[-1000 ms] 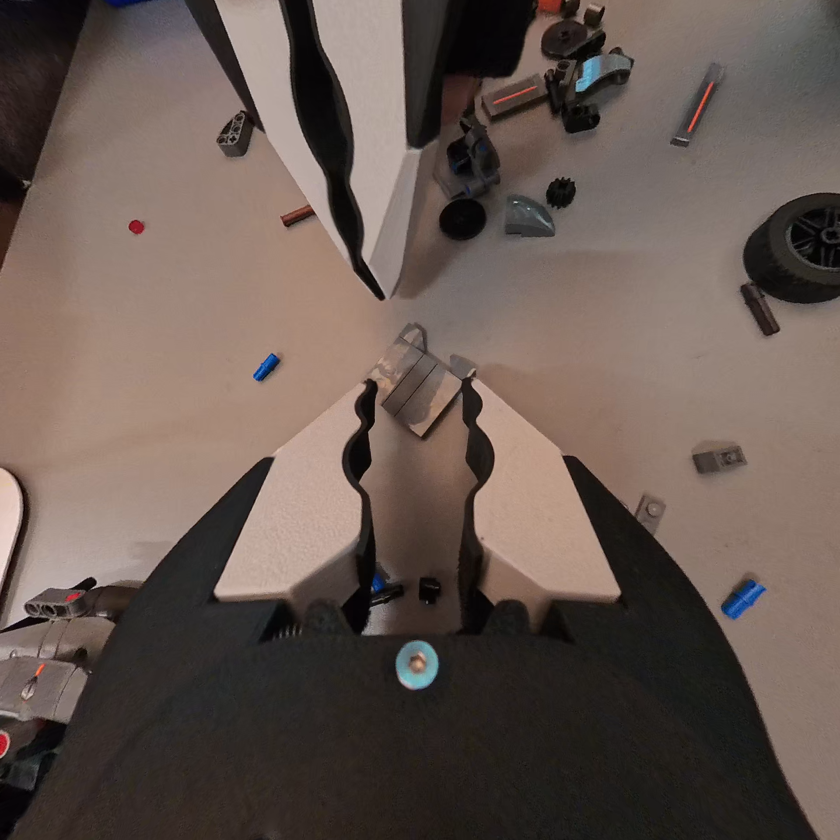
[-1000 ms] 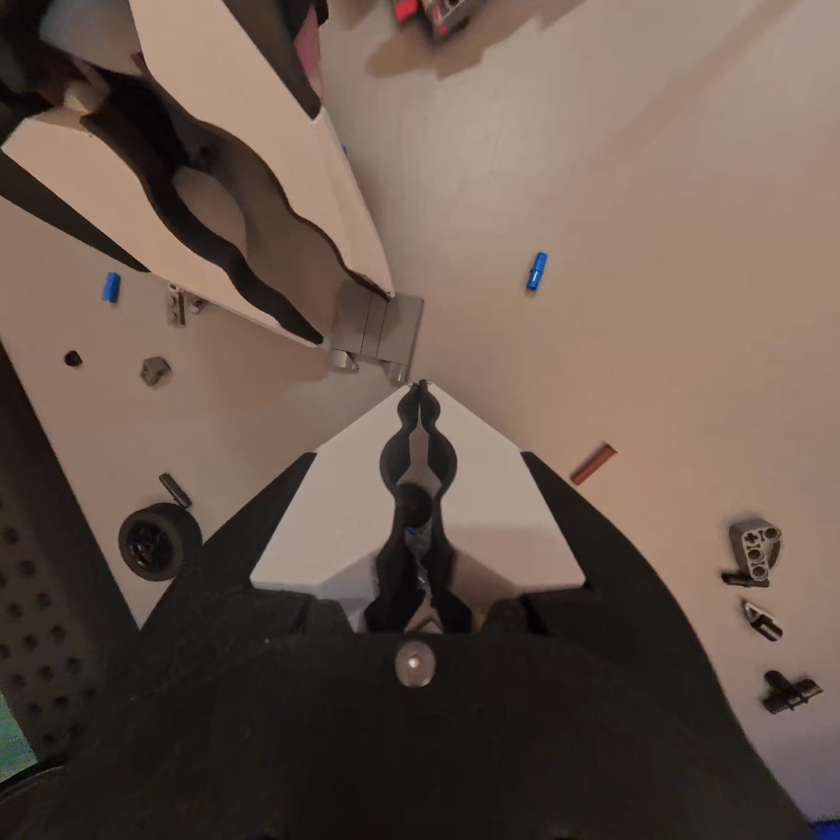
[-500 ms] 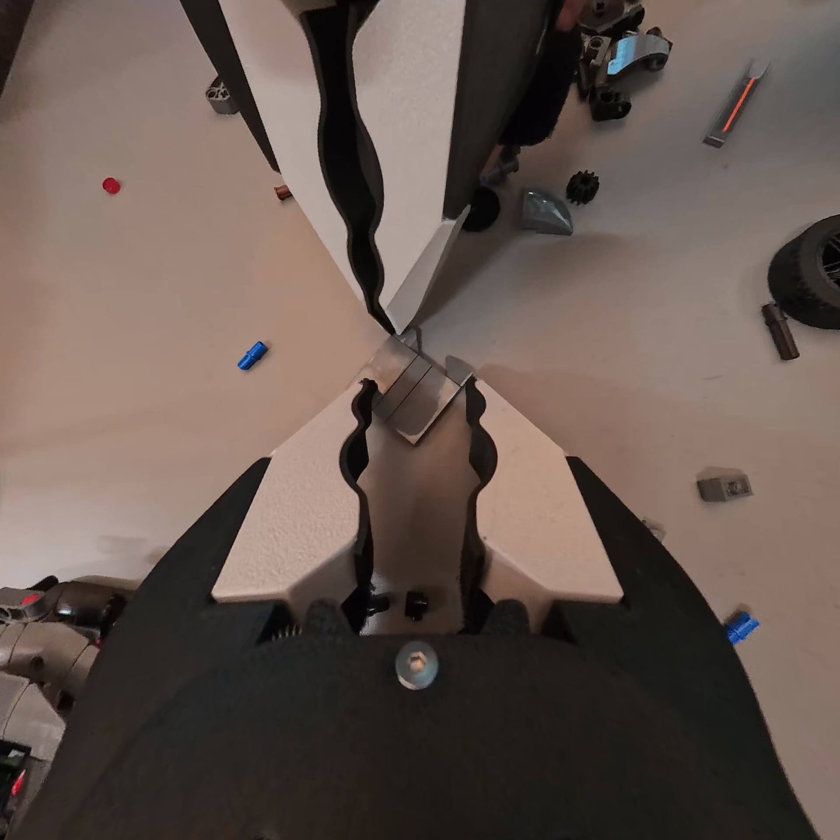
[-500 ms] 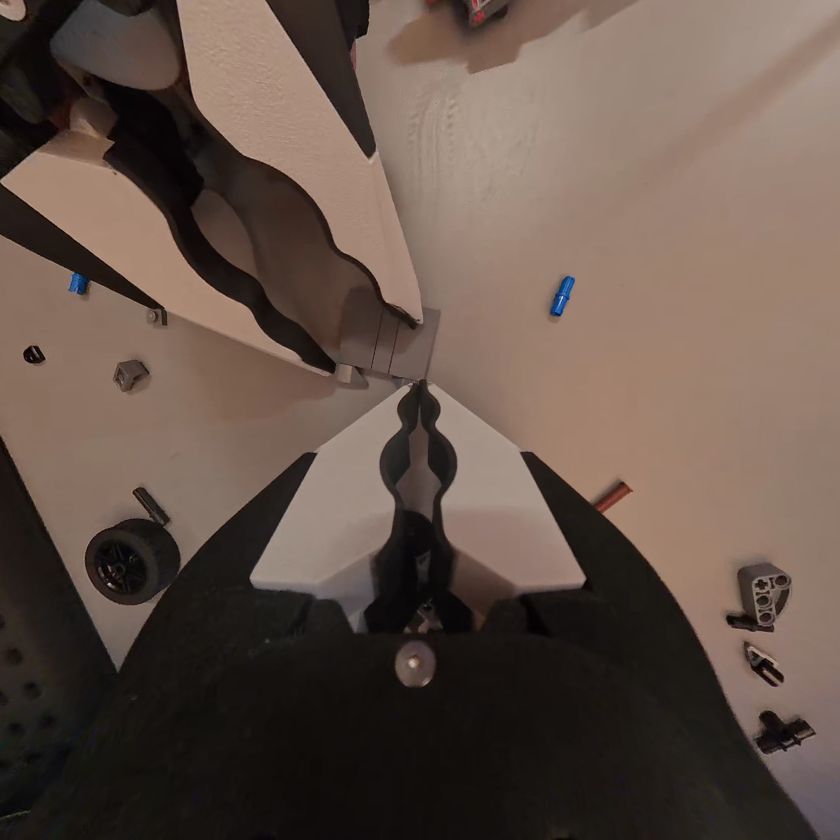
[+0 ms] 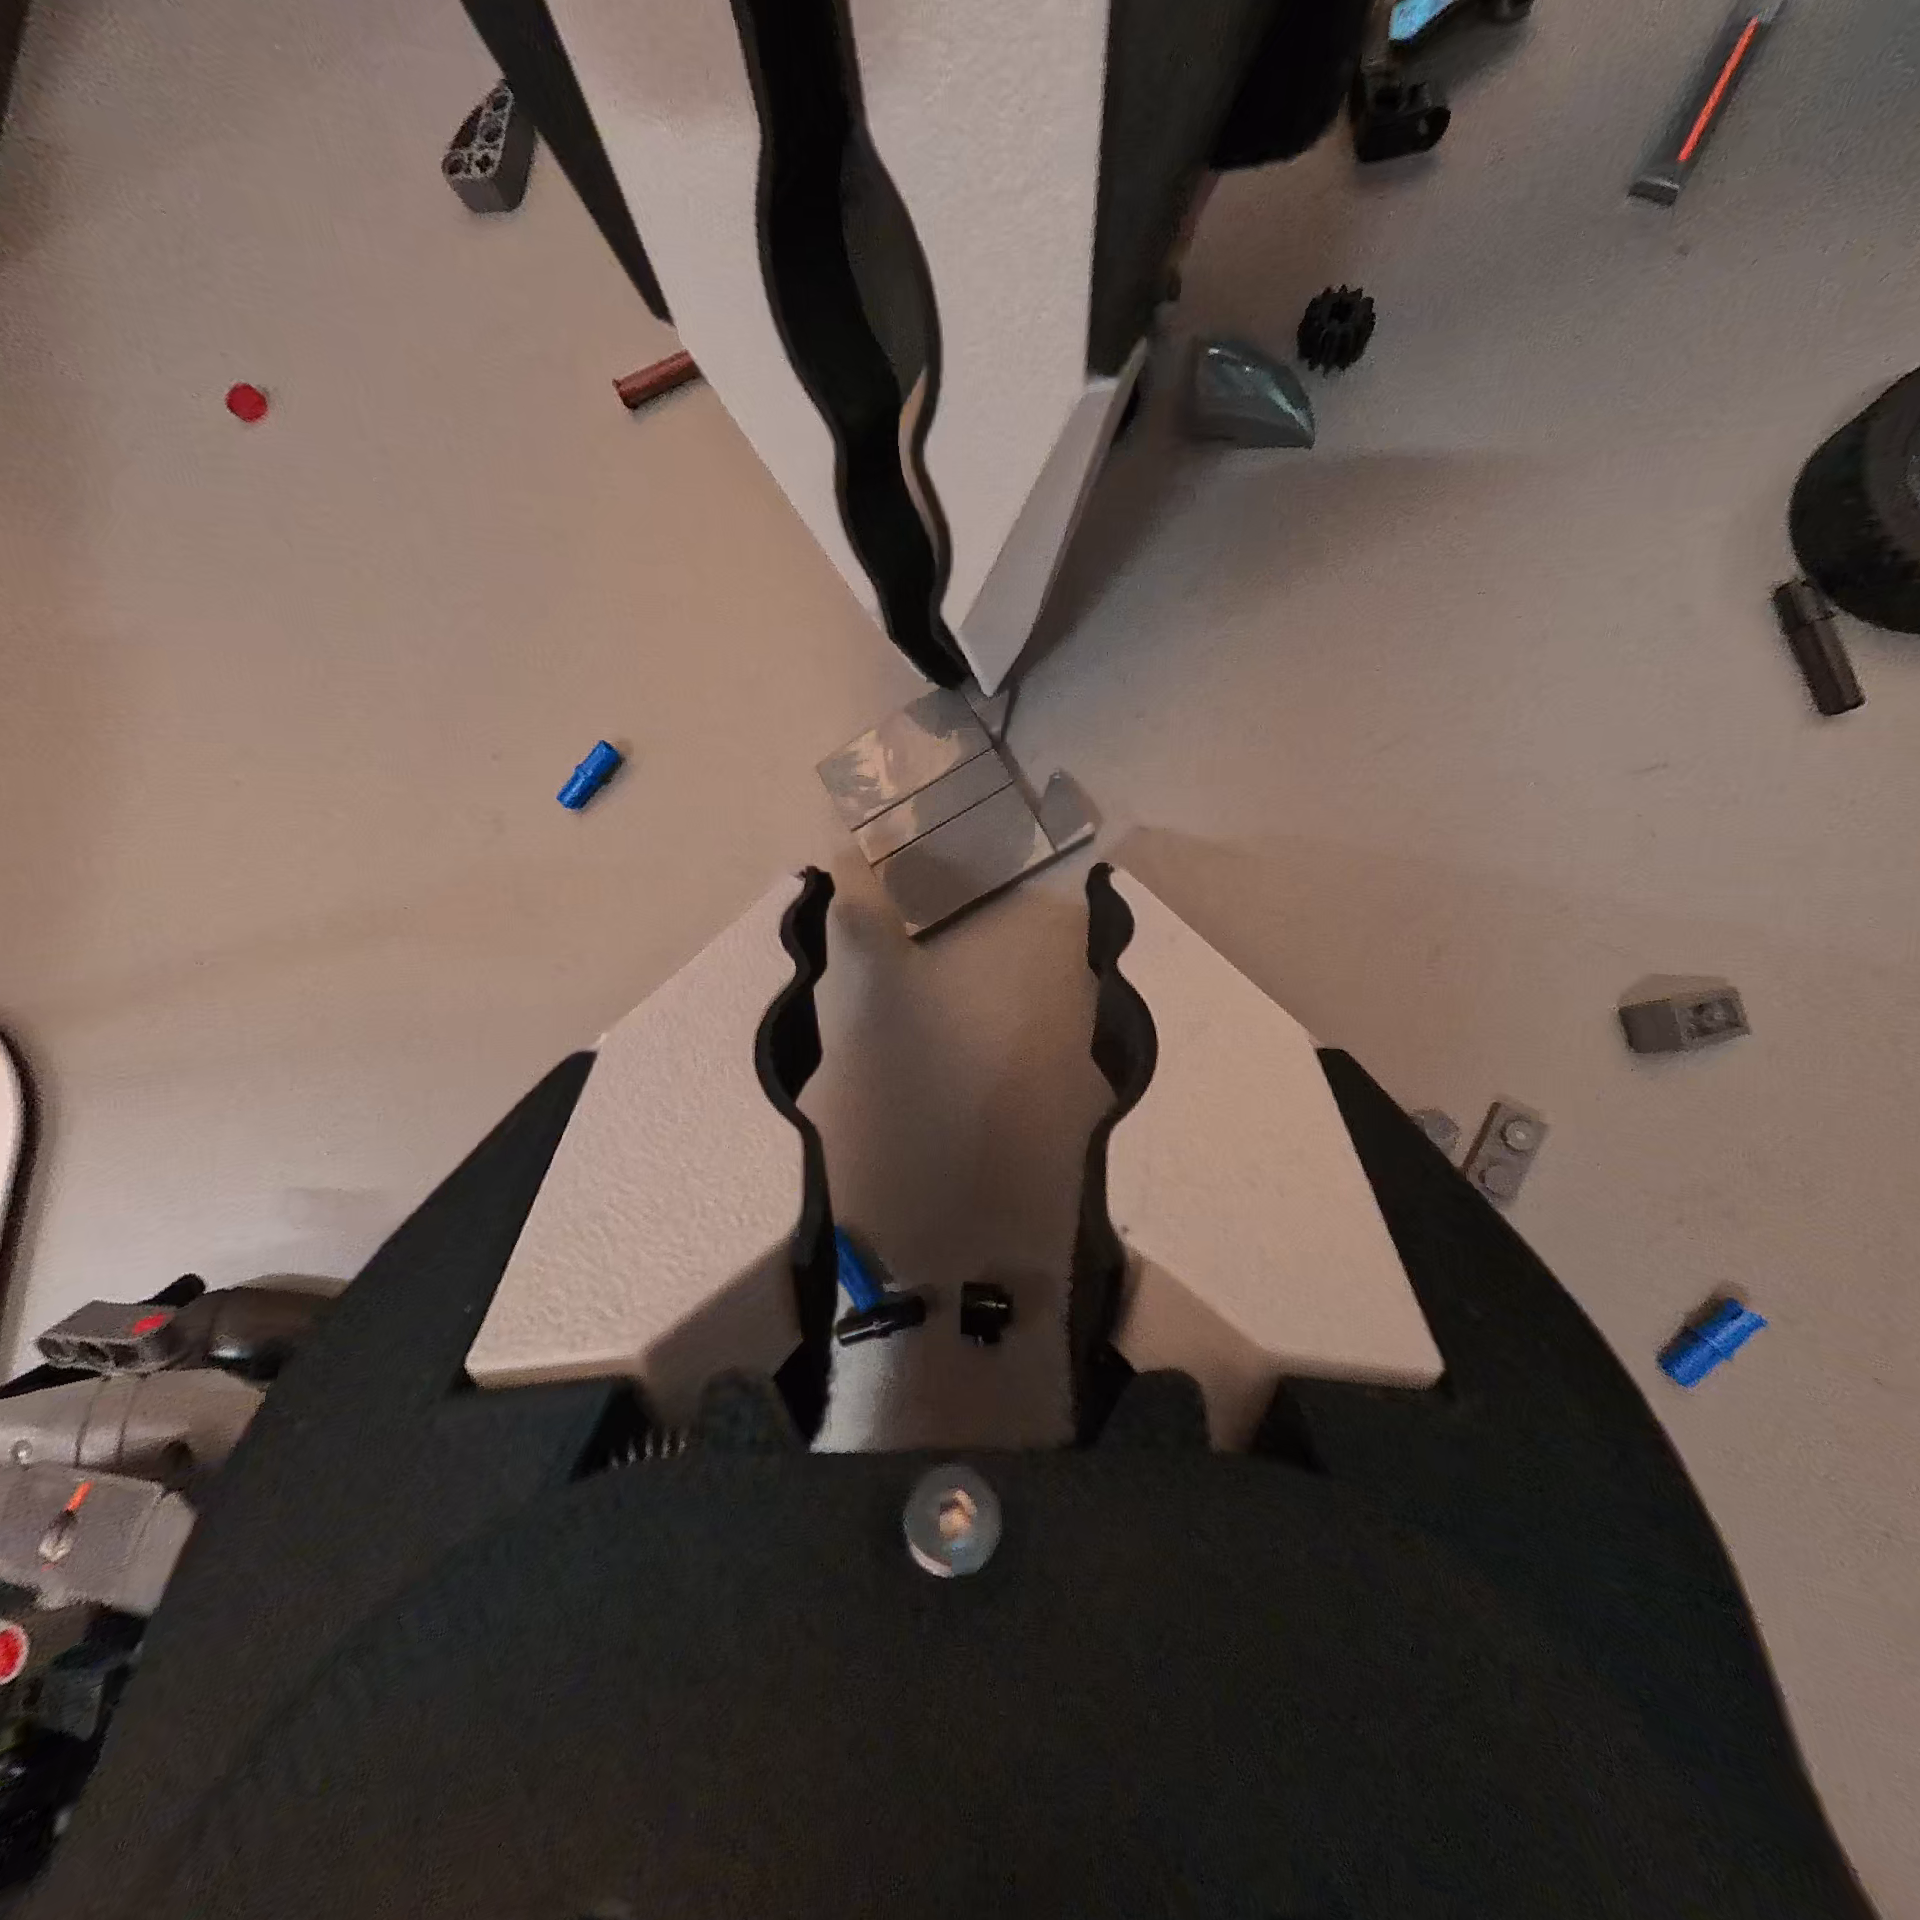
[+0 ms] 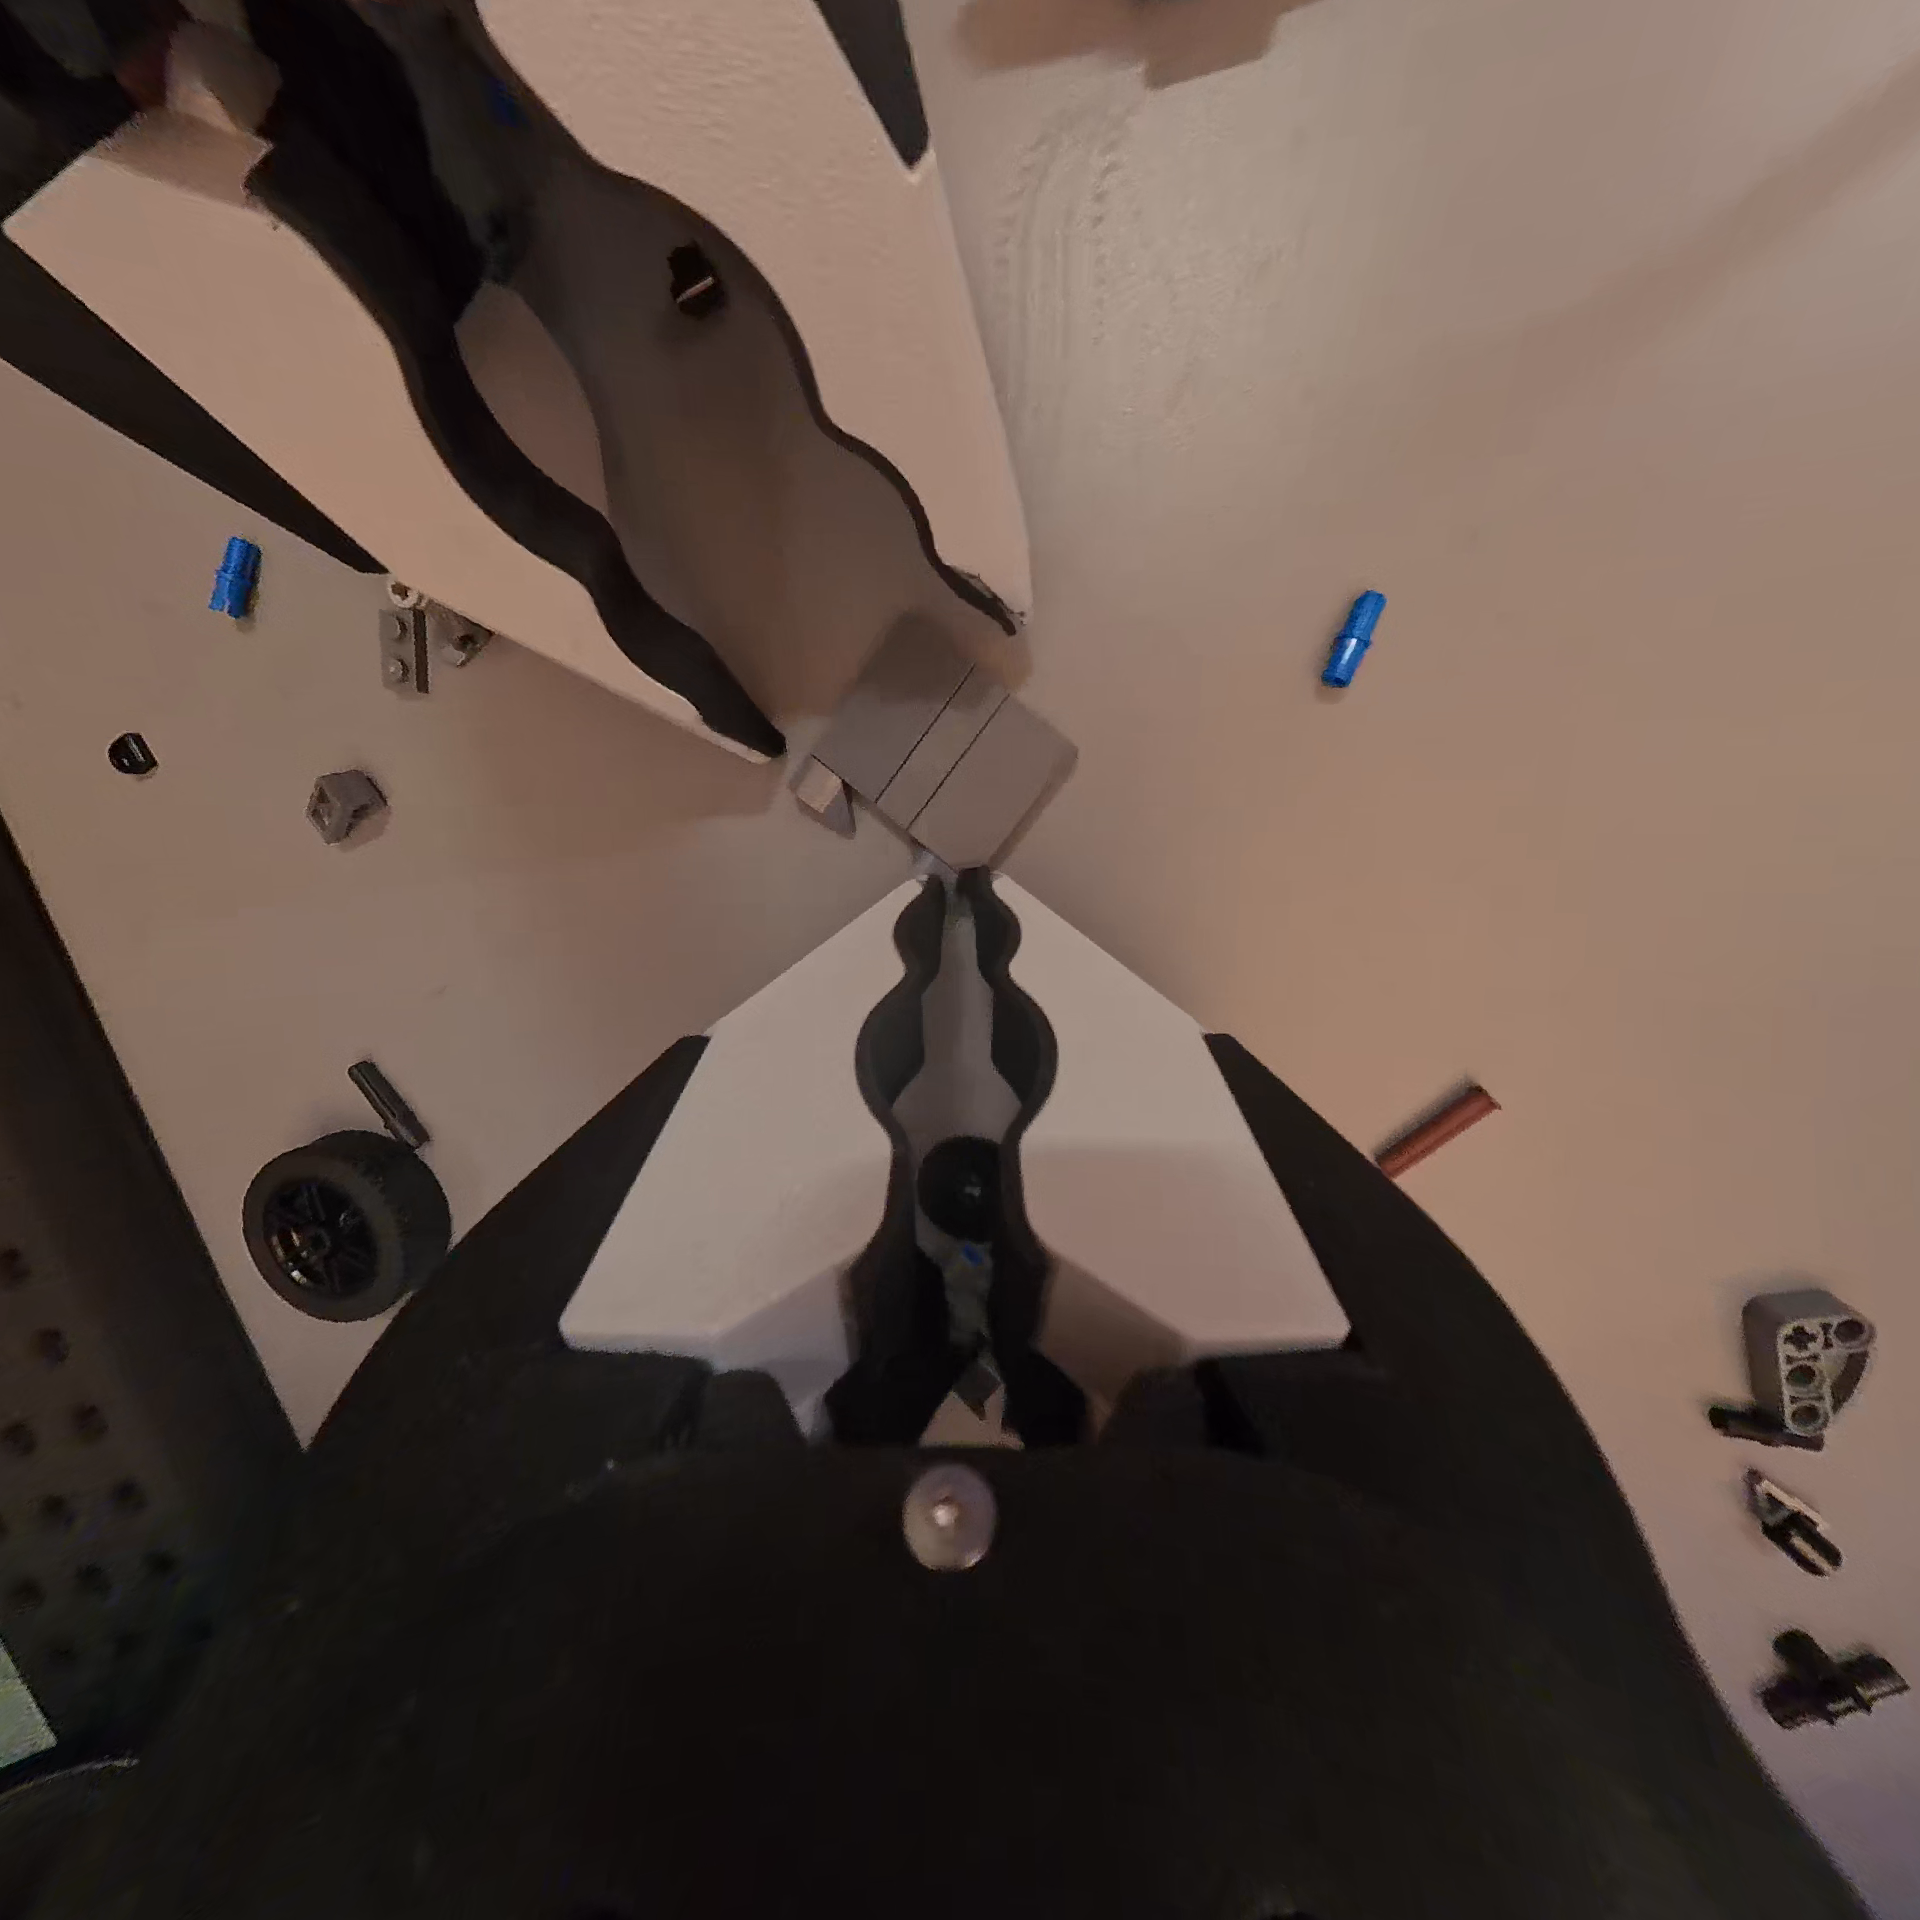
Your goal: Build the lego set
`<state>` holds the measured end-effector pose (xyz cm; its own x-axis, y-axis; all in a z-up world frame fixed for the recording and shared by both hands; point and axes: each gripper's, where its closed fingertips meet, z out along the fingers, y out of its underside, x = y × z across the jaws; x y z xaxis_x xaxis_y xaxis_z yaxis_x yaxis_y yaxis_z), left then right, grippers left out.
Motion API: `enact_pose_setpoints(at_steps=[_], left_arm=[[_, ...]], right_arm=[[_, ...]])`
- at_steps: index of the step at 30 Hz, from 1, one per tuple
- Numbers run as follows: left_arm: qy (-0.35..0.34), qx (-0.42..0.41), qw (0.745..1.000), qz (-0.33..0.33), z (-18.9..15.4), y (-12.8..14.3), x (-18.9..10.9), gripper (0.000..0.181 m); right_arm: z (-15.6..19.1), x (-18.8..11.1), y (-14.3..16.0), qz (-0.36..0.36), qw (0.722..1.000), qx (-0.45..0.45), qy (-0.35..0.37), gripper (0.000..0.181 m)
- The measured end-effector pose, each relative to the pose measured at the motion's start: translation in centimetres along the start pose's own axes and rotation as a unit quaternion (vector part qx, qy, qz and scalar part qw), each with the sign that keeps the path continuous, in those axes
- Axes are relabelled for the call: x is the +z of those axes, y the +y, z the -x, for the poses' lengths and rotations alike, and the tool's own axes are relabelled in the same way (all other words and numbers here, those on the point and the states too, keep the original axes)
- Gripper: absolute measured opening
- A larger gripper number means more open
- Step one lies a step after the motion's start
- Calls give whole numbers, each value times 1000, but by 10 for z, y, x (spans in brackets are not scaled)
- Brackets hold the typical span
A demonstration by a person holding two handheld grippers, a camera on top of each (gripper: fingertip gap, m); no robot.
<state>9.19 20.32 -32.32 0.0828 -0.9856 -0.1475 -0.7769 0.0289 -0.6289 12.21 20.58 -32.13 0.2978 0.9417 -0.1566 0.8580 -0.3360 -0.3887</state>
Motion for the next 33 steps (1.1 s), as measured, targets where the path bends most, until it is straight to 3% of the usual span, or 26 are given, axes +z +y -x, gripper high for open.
enact_pose_setpoints(at_steps=[12,26,33], left_arm=[[35,-19,999,-10,-8,1,1,33],[42,-20,999,10,-4,11,-7,39],[67,-9,998,10,-18,7,-6,35]], right_arm=[[6,1,-2,0,1000,-6,-9,1],[0,-7,-5,-13,1000,2,5,11],[0,1,0,12,1000,-6,13,11]])
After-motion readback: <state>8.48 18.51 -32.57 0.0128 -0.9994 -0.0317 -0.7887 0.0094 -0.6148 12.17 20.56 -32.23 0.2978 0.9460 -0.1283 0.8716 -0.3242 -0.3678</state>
